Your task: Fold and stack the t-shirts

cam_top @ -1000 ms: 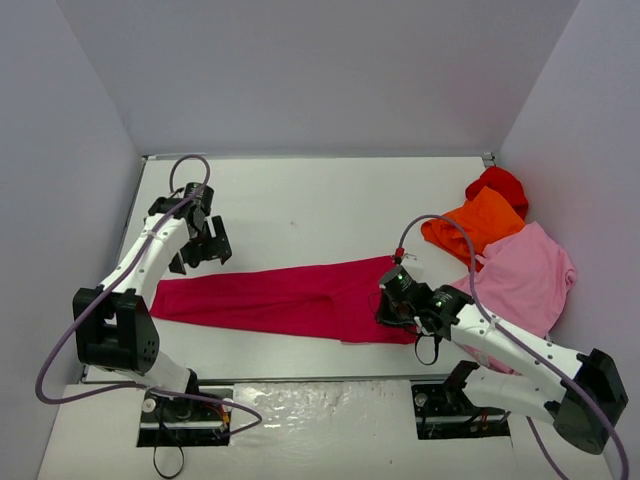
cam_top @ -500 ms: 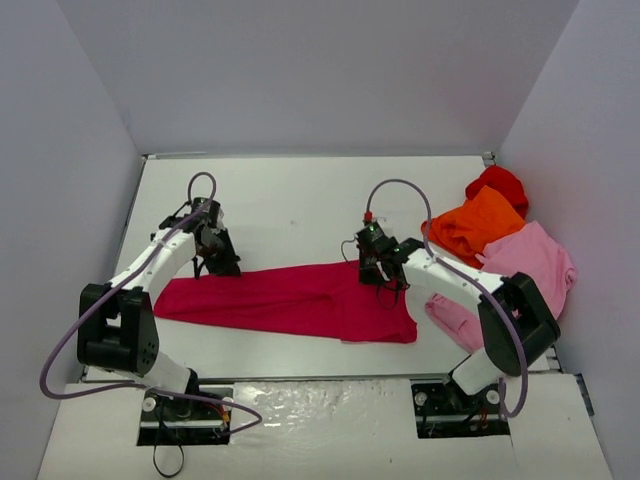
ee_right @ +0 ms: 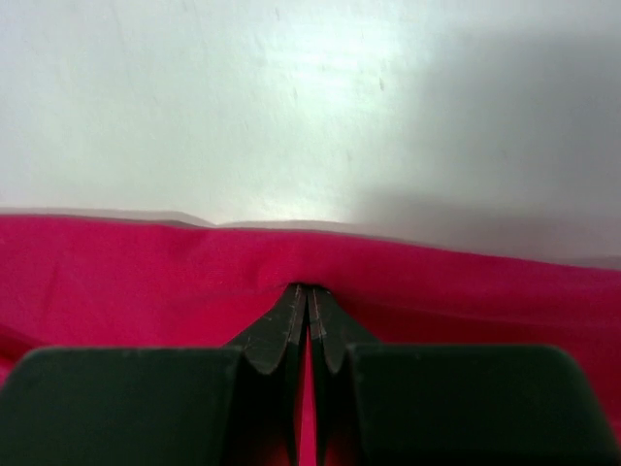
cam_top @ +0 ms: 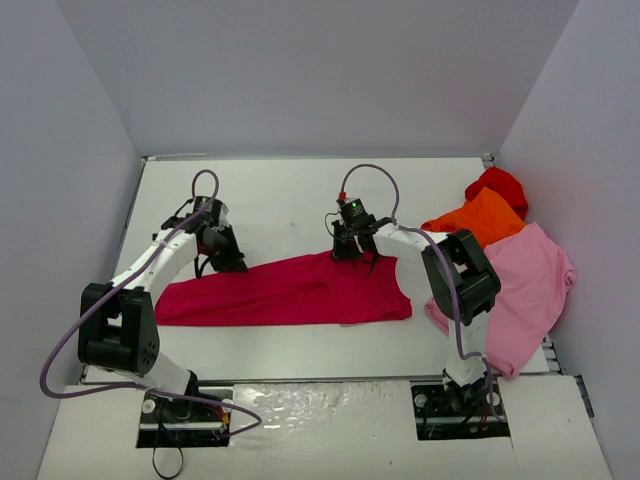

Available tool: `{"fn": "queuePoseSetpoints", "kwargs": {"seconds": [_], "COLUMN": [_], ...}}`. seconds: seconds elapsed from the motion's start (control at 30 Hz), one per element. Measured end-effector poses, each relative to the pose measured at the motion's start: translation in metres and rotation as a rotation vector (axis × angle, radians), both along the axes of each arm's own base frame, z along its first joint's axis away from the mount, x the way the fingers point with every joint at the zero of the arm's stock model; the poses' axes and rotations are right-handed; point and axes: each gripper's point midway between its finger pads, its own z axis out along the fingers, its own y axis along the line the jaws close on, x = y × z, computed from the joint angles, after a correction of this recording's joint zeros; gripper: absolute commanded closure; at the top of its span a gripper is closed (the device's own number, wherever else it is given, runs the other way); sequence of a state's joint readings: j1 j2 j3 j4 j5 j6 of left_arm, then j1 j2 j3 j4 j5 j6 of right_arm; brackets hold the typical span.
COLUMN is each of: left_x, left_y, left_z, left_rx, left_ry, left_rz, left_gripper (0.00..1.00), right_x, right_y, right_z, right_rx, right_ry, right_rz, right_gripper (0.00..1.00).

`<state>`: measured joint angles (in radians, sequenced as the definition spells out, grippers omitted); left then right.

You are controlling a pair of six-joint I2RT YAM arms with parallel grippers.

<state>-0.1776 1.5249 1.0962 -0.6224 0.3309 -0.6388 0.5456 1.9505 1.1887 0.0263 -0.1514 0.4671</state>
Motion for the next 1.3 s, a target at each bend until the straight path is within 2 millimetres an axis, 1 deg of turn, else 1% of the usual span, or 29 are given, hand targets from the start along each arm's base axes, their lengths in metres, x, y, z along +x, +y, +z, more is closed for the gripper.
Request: {"fn": "queuePoseSetpoints", "kwargs": {"seconds": [0.17, 0.27, 0.33, 0.47, 0.5, 0.53, 0.63, 0.7, 0.77, 0.87, 0.9, 0.93, 0.97, 1.0, 1.03, 1.07, 1.1, 1.13, 1.2, 1.23, 1.27, 1.3], "left_x": [0.001, 0.003, 0.004, 0.004, 0.003, 0.003, 0.002, 0.001, -0.001, -0.006, -0.007, -0.007, -0.007, -0.006, -0.005, -0.005, -0.004, -0.004, -0.005, -0.005, -0.006, -0.007], "left_y": [0.003, 0.004, 0.005, 0.011, 0.013, 0.015, 0.024, 0.03, 0.036, 0.044, 0.046, 0.047, 0.049, 0.049, 0.049, 0.049, 0.049, 0.049, 0.048, 0.048, 0.048, 0.048], "left_z": [0.002, 0.006, 0.007, 0.013, 0.016, 0.02, 0.041, 0.057, 0.073, 0.09, 0.093, 0.095, 0.094, 0.092, 0.09, 0.086, 0.082, 0.077, 0.069, 0.067, 0.065, 0.064], "left_rx": [0.02, 0.026, 0.032, 0.062, 0.072, 0.082, 0.117, 0.136, 0.151, 0.168, 0.174, 0.18, 0.187, 0.192, 0.196, 0.199, 0.202, 0.204, 0.207, 0.209, 0.211, 0.213], "left_ry": [-0.006, -0.01, -0.014, -0.035, -0.048, -0.065, -0.139, -0.205, -0.269, -0.335, -0.346, -0.354, -0.355, -0.349, -0.341, -0.328, -0.314, -0.3, -0.275, -0.267, -0.261, -0.255], "left_rz": [0.007, 0.009, 0.01, 0.02, 0.024, 0.028, 0.049, 0.067, 0.087, 0.111, 0.118, 0.123, 0.126, 0.127, 0.126, 0.125, 0.122, 0.119, 0.114, 0.11, 0.107, 0.104], "left_gripper": [1.0, 1.0, 1.0, 1.0, 1.0, 1.0, 1.0, 1.0, 1.0, 1.0, 1.0, 1.0, 1.0, 1.0, 1.0, 1.0, 1.0, 1.0, 1.0, 1.0, 1.0, 1.0], "right_x": [0.041, 0.077, 0.1, 0.137, 0.143, 0.148, 0.157, 0.162, 0.165, 0.159, 0.155, 0.151, 0.145, 0.139, 0.132, 0.124, 0.113, 0.1, 0.074, 0.06, 0.044, 0.026], "right_y": [0.016, 0.032, 0.039, 0.049, 0.05, 0.051, 0.047, 0.048, 0.05, 0.054, 0.059, 0.064, 0.072, 0.08, 0.088, 0.098, 0.106, 0.111, 0.113, 0.11, 0.1, 0.084], "right_z": [0.001, 0.004, 0.006, 0.012, 0.013, 0.015, 0.027, 0.044, 0.07, 0.122, 0.139, 0.155, 0.167, 0.174, 0.178, 0.174, 0.164, 0.148, 0.111, 0.087, 0.064, 0.04], "right_rx": [0.087, 0.122, 0.118, 0.08, 0.075, 0.07, 0.06, 0.074, 0.106, 0.188, 0.222, 0.256, 0.293, 0.319, 0.341, 0.347, 0.344, 0.329, 0.279, 0.241, 0.196, 0.138], "right_ry": [-0.024, -0.073, -0.112, -0.172, -0.181, -0.189, -0.215, -0.252, -0.304, -0.364, -0.384, -0.402, -0.412, -0.413, -0.411, -0.395, -0.368, -0.326, -0.232, -0.186, -0.132, -0.074], "right_rz": [0.006, 0.026, 0.036, 0.056, 0.062, 0.065, 0.064, 0.058, 0.047, 0.04, 0.045, 0.053, 0.07, 0.088, 0.106, 0.121, 0.135, 0.145, 0.153, 0.148, 0.136, 0.115], "right_gripper": [1.0, 1.0, 1.0, 1.0, 0.98, 0.93, 0.87, 0.84, 0.83, 0.84, 0.85, 0.89, 0.94, 1.0, 1.0, 1.0, 1.0, 1.0, 1.0, 1.0, 1.0, 1.0]}}
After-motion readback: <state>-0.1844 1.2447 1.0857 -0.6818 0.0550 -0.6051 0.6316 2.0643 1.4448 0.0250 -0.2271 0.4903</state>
